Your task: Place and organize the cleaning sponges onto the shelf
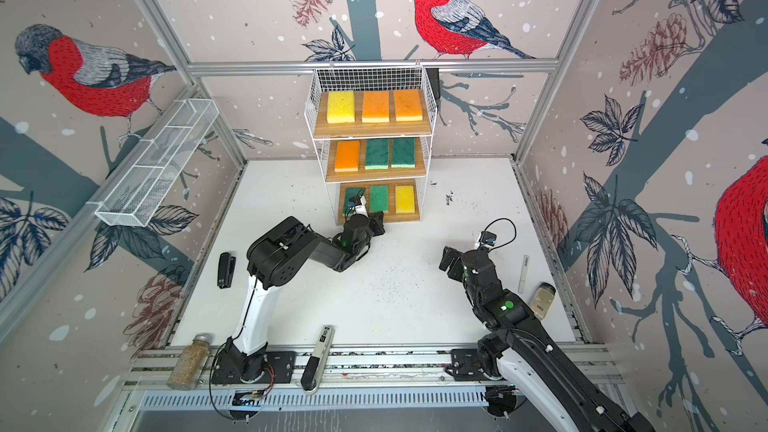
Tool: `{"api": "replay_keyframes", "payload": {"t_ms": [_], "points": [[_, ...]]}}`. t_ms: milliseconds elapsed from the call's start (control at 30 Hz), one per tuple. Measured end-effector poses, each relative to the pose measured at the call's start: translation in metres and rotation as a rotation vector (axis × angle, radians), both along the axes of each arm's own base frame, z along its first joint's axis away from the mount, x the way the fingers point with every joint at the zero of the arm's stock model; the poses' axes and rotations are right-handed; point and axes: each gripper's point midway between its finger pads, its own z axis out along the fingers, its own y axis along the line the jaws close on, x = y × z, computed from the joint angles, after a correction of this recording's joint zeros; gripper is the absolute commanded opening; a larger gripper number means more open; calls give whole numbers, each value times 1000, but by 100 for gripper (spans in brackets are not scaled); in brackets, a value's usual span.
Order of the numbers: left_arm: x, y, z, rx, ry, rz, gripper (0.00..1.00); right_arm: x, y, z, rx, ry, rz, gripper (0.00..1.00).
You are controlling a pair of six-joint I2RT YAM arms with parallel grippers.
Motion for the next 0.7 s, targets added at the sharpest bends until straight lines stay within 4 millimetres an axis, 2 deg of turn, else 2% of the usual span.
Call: {"api": "replay_keyframes", "payload": {"t_ms": [300,500,700], "points": [[-19,17,3,22,5,1,18,0,0,1,2,-2,1,97],[-26,17,30,50,-57,-44,22,0,0,-1,-1,5,1,97],[-49,34,54,74,-95,-60,25,4,3,-4,-6,25,2,97]]}}
